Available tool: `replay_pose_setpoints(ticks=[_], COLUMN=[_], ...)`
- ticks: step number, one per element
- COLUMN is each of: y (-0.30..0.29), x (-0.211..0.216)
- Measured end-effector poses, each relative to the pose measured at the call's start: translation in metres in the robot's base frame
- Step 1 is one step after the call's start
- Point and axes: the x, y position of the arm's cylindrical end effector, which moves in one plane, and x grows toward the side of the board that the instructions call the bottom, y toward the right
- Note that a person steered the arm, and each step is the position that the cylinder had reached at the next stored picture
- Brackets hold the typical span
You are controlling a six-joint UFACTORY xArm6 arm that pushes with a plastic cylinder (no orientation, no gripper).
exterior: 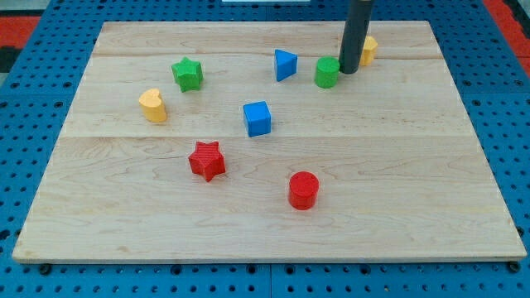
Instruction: Move the green circle to the left side of the green star
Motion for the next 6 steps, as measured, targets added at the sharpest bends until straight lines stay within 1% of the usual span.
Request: replay_pose_setpoints(ticks=[1,2,3,5,6], y=[-0.020,-0.053,-0.048,-0.108,-0.129], x=[0.031,0.015,-0.019,0.049,0.043])
